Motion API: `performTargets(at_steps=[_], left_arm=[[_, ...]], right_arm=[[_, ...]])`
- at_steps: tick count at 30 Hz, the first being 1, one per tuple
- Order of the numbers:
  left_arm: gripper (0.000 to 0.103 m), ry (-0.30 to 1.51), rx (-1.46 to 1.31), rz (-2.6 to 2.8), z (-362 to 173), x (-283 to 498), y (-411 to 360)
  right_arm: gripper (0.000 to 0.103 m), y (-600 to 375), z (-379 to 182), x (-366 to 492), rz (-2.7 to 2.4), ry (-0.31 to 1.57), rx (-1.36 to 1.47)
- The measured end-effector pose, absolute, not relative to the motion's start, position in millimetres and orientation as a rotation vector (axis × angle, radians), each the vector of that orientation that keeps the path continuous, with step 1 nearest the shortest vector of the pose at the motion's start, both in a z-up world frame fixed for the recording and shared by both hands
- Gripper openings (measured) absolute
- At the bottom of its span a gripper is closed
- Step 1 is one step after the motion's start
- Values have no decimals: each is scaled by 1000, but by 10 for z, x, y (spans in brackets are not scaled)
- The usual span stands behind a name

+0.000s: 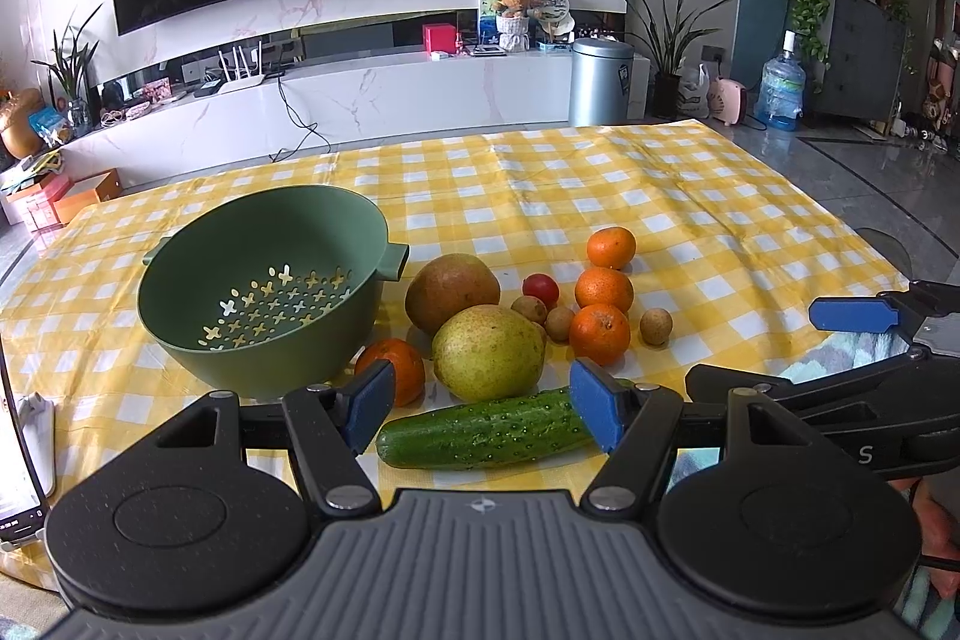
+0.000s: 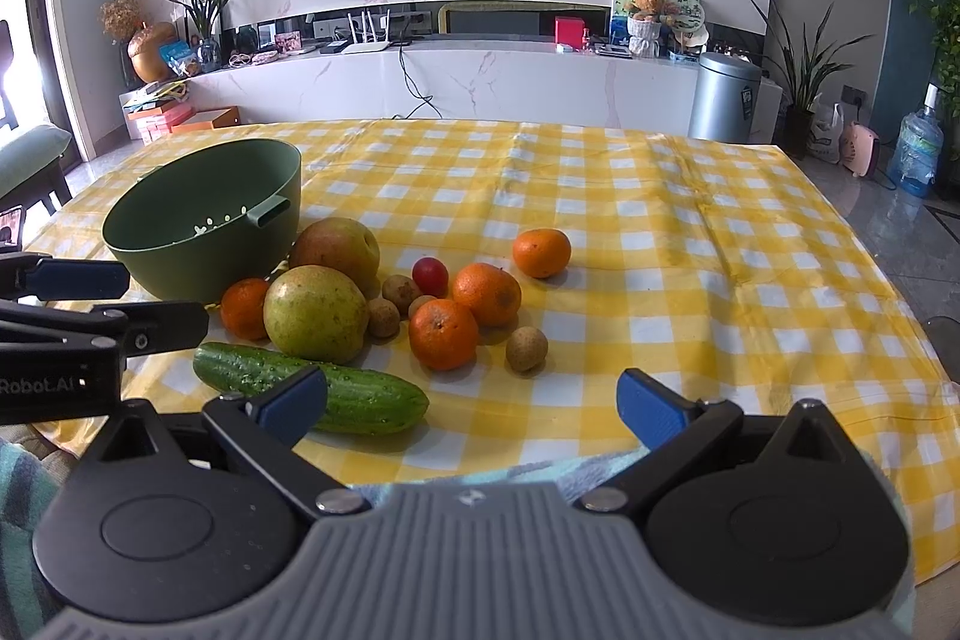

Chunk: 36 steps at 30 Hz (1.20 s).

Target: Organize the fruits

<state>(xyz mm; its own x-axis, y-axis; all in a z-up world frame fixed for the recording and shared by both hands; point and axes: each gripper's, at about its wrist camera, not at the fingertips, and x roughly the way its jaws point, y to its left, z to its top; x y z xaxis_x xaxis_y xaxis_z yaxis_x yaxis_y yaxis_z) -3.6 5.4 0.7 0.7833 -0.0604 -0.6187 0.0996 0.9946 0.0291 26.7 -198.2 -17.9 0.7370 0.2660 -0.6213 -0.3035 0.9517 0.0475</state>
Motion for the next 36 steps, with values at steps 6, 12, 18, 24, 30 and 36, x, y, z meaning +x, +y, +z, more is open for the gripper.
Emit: performTargets(at_steps=[6, 12, 18, 24, 30, 36], left_arm=[[78, 666, 61, -85, 8, -35, 53], [78, 666, 61, -86, 8, -35, 54], [78, 666, 61, -86, 7, -35, 55], [78, 666, 60, -86, 6, -35, 56], [78, 692, 44, -104, -4, -17, 66], [75, 725, 7, -121, -31, 78, 158]], right_arm=[[99, -1980, -178, 268, 312, 674, -60], [99, -1979, -175, 266, 312, 675, -61], [99, -1978, -174, 266, 312, 675, -62], [99, -1976, -175, 269, 311, 676, -62], [99, -2032, -208, 295, 311, 700, -44], [87, -2035, -159, 365, 328, 726, -3]])
